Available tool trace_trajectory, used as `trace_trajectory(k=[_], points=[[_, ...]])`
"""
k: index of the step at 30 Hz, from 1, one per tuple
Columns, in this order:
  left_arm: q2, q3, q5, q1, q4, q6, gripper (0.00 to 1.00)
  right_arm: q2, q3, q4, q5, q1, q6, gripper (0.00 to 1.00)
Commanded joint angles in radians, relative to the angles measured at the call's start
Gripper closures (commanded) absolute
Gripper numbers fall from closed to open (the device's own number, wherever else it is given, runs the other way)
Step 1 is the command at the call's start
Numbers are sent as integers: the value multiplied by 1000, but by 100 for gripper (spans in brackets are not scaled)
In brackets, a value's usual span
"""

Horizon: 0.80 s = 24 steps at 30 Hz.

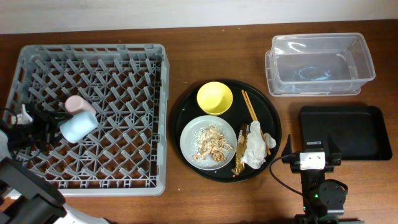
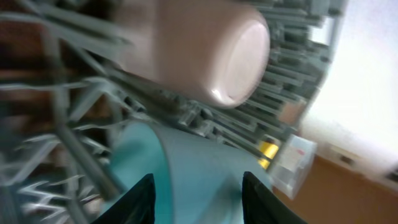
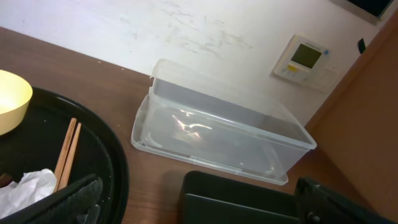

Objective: Sort waste into correct bins and load items into the dishwasher rack
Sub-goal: 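Carry the light-blue cup to the rack and set it down, then reach the left gripper to the yellow bowl on the tray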

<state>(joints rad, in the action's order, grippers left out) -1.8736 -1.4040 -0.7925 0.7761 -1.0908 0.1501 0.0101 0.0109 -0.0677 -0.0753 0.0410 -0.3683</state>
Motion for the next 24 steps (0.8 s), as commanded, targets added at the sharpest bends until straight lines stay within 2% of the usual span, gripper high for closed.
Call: trace_trajectory(k=[1, 8, 9, 10, 11, 12, 14, 16, 18, 19, 20, 21, 22, 24], points=[[-14, -39, 277, 0, -73, 36, 56, -6, -5, -7, -15, -7, 2, 1], [-14, -422, 407, -1, -323, 69, 56, -6, -5, -7, -15, -7, 2, 1], [-14, -474, 405, -4, -362, 69, 63, -6, -5, -7, -15, -7, 2, 1], [-13, -519, 402, -18, -400, 68, 75, -6, -5, -7, -15, -7, 2, 1], [-13, -538, 388, -39, -418, 50, 91, -6, -5, -7, -15, -7, 2, 1], [-11, -545, 385, -75, -438, 23, 100, -6, -5, -7, -15, -7, 2, 1], [-11, -537, 480, -178, -456, -11, 100, -6, -5, -7, -15, -7, 2, 1], [-11, -513, 616, -278, -436, 60, 100, -6, -5, -7, -15, -7, 2, 1], [-12, -508, 624, -348, -432, 69, 100, -6, -5, -7, -15, -7, 2, 2], [-12, -508, 611, -383, -432, 69, 95, -6, -5, -7, -15, -7, 2, 1], [-11, -508, 544, -428, -433, 34, 85, -6, -5, -7, -15, -7, 2, 1], [-12, -508, 429, -497, -428, -67, 66, -6, -5, -7, -15, -7, 2, 1], [-12, -508, 371, -553, -415, -126, 59, -6, -5, -7, -15, -7, 2, 1], [-12, -508, 370, -657, -367, -145, 59, -6, -5, -7, -15, -7, 2, 1]])
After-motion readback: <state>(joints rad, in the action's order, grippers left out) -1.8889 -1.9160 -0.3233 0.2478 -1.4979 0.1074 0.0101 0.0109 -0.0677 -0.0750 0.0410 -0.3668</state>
